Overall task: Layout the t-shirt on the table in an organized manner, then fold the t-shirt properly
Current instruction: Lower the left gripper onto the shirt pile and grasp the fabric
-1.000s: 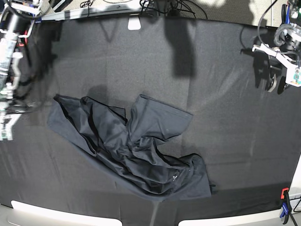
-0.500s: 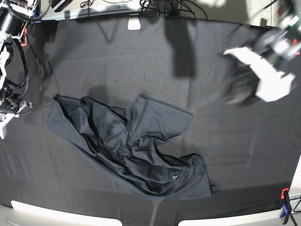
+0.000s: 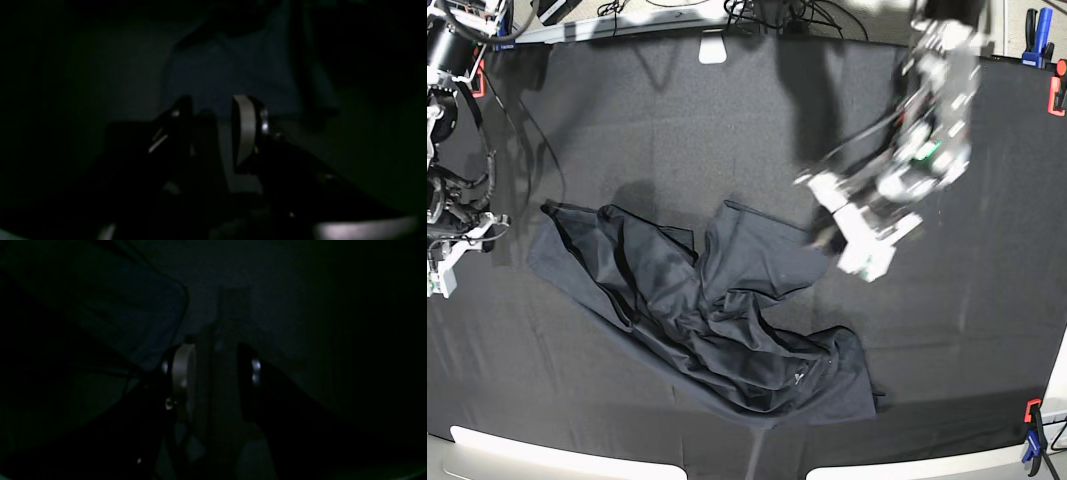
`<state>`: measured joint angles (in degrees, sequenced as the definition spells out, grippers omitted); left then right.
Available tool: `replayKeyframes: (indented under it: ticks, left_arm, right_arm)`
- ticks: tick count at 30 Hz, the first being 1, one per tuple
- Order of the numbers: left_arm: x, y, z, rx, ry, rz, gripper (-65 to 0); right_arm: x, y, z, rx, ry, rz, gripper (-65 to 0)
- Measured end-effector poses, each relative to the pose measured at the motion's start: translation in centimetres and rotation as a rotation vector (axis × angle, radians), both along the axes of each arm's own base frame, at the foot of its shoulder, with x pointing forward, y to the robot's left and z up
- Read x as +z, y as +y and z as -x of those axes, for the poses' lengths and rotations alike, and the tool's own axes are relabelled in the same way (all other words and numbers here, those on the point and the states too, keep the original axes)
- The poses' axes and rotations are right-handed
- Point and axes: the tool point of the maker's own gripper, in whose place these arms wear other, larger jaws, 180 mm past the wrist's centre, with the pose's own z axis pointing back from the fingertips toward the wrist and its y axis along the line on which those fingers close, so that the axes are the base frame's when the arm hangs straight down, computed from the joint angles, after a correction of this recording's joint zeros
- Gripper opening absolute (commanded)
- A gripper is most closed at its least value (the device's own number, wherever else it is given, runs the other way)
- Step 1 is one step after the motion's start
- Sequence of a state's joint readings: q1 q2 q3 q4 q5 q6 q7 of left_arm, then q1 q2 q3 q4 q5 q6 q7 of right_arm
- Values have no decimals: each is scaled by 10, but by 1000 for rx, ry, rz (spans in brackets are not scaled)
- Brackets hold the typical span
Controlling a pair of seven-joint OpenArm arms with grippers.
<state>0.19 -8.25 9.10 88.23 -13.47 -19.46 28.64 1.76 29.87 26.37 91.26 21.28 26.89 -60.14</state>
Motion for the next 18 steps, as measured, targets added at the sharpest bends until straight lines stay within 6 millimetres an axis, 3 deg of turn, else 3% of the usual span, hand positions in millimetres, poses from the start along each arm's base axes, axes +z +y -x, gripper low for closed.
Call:
replayKeyframes:
  ticks: [5,8,12,18]
  left_arm:
    - [41,-31,-30,-20,-89,64,-458]
    - [55,-39,-55,94,-53,116,-458]
    - [50,-61,-79,101,8,146,-458]
    - [15,-80,-108,129,154,110,-458]
  right_arm:
    - [0,1,0,2,0,-1,-439]
    - [-2,4,-1,4,-4,-13,-440]
    - [-7,12,-1,4,-2,-35,-439]
    - [-15,21,0,3,7,-60,-439]
